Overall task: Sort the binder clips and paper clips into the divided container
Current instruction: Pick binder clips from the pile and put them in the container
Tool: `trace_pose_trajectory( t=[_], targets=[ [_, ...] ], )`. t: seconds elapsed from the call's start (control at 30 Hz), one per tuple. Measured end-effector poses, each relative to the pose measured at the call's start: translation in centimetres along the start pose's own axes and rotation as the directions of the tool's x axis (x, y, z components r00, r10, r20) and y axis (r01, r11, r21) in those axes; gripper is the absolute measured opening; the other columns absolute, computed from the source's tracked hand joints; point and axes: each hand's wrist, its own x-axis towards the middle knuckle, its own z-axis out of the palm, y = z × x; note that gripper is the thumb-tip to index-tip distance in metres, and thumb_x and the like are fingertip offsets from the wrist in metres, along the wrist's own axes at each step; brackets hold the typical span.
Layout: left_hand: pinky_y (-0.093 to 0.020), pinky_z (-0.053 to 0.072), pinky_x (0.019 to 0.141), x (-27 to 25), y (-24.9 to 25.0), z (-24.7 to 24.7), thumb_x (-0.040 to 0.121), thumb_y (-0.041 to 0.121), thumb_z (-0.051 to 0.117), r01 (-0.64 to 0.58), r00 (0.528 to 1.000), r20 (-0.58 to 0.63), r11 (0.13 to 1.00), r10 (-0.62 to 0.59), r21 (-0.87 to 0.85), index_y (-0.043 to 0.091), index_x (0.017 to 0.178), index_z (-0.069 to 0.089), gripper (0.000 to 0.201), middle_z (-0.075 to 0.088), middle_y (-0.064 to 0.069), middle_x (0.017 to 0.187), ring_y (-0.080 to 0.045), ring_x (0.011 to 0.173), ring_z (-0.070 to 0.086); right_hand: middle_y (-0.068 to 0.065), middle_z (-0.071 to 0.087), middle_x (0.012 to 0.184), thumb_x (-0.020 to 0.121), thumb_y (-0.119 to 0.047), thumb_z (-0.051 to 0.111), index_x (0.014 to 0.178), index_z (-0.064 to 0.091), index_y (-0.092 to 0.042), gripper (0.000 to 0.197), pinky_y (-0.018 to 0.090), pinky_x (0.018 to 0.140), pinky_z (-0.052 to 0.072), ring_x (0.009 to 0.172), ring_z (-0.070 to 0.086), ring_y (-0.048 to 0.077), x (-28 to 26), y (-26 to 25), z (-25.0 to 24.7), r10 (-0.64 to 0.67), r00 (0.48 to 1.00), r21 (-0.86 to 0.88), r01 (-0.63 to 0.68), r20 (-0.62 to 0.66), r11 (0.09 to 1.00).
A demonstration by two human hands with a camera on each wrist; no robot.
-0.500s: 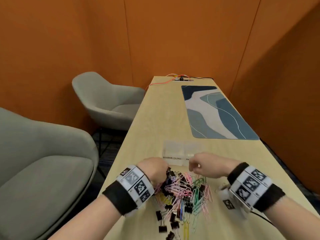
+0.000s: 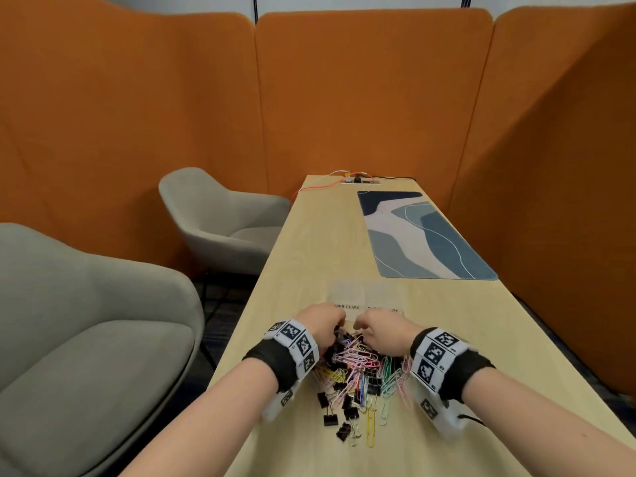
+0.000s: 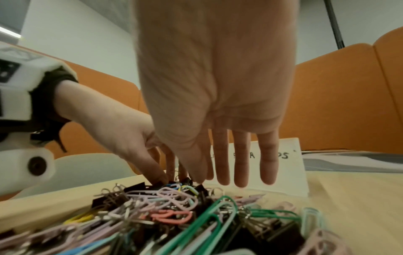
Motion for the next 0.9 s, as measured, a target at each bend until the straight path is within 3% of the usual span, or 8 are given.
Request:
trace_pose_trajectory(
  t=[0.07, 0.13, 0.2, 0.47, 0.53, 0.63, 0.77, 0.9],
  targets=[
    [-0.038, 0.049, 0.097, 0.4, -0.5, 0.1, 0.087, 0.006, 0.057, -0.014, 0.999, -0.04, 0.999, 0.012, -0.051, 0.01, 0.121, 0.056, 0.034, 0.059, -0.01, 0.125, -0.028, 0.113, 0.057, 0.007, 0.062, 0.128, 0.093, -0.015, 0.043, 0.123, 0.058, -0.013, 0.034, 0.031, 0.093, 0.043, 0.117, 0.057, 0.026, 0.5, -0.2, -0.1, 0.017, 0.999, 0.037, -0.015, -0.048, 0.999],
    [-0.038, 0.049, 0.094, 0.8, -0.8, 0.3, 0.086, 0.012, 0.061, -0.026, 0.997, -0.069, 0.996, 0.02, -0.088, 0.009, 0.116, 0.057, 0.03, 0.063, -0.011, 0.119, -0.029, 0.109, 0.059, 0.01, 0.067, 0.117, 0.092, -0.021, 0.047, 0.114, 0.063, -0.012, 0.028, 0.03, 0.082, 0.044, 0.106, 0.061, 0.028, 1.2, -0.7, 0.3, 0.005, 0.998, 0.068, -0.001, -0.067, 0.998],
    [-0.037, 0.05, 0.088, 1.4, -1.2, 0.3, 0.084, 0.015, 0.063, -0.046, 0.995, -0.094, 0.993, 0.035, -0.108, 0.007, 0.111, 0.057, 0.029, 0.065, -0.013, 0.114, -0.031, 0.105, 0.06, 0.011, 0.069, 0.11, 0.088, -0.018, 0.05, 0.106, 0.065, -0.012, 0.024, 0.029, 0.076, 0.042, 0.1, 0.062, 0.029, 2.2, -1.1, 0.7, 0.014, 0.997, 0.086, -0.007, -0.077, 0.996],
    [-0.029, 0.048, 0.083, 2.2, -2.0, 0.8, 0.081, 0.017, 0.071, -0.026, 0.999, -0.051, 0.974, 0.015, -0.226, 0.007, 0.108, 0.066, 0.029, 0.068, -0.012, 0.113, -0.027, 0.104, 0.063, 0.016, 0.06, 0.112, 0.085, -0.005, 0.046, 0.1, 0.063, -0.004, 0.022, 0.033, 0.085, 0.045, 0.104, 0.058, 0.032, 3.1, -0.8, 1.5, 0.024, 0.998, 0.125, -0.016, -0.063, 0.992],
    [-0.029, 0.047, 0.082, 2.2, -1.9, 0.8, 0.083, 0.02, 0.07, -0.044, 0.998, -0.051, 0.978, 0.034, -0.204, 0.006, 0.107, 0.067, 0.028, 0.068, -0.013, 0.112, -0.027, 0.104, 0.063, 0.016, 0.057, 0.112, 0.086, -0.006, 0.045, 0.093, 0.059, -0.006, 0.015, 0.034, 0.088, 0.044, 0.104, 0.056, 0.031, 3.0, -0.6, 1.5, 0.001, 0.998, 0.118, 0.006, -0.063, 0.993],
    [-0.03, 0.047, 0.083, 2.1, -2.1, 0.9, 0.084, 0.024, 0.069, -0.073, 0.995, -0.08, 0.976, 0.058, -0.203, 0.007, 0.106, 0.067, 0.027, 0.066, -0.012, 0.111, -0.026, 0.102, 0.062, 0.017, 0.065, 0.105, 0.085, -0.005, 0.043, 0.082, 0.053, -0.013, 0.013, 0.033, 0.083, 0.046, 0.098, 0.06, 0.031, 2.9, 0.0, 1.4, -0.014, 0.996, 0.168, 0.029, -0.094, 0.985],
    [-0.029, 0.044, 0.086, 1.7, -2.9, 0.5, 0.087, 0.028, 0.065, -0.087, 0.989, -0.136, 0.979, 0.063, -0.183, 0.01, 0.106, 0.064, 0.027, 0.057, -0.009, 0.112, -0.024, 0.102, 0.057, 0.011, 0.065, 0.114, 0.088, -0.004, 0.041, 0.104, 0.062, -0.009, 0.026, 0.03, 0.09, 0.045, 0.106, 0.059, 0.026, 2.5, 1.0, 1.3, 0.008, 0.992, 0.197, 0.018, -0.126, 0.98],
    [-0.032, 0.045, 0.093, 1.3, -3.9, 0.0, 0.087, 0.029, 0.065, -0.066, 0.986, -0.167, 0.972, 0.028, -0.224, 0.011, 0.106, 0.062, 0.025, 0.048, -0.004, 0.103, -0.024, 0.101, 0.056, 0.009, 0.06, 0.119, 0.088, -0.019, 0.057, 0.121, 0.059, -0.011, 0.034, 0.029, 0.092, 0.043, 0.11, 0.057, 0.024, 2.4, 0.3, 1.3, -0.064, 0.995, 0.112, 0.073, -0.076, 0.991]
  ],
)
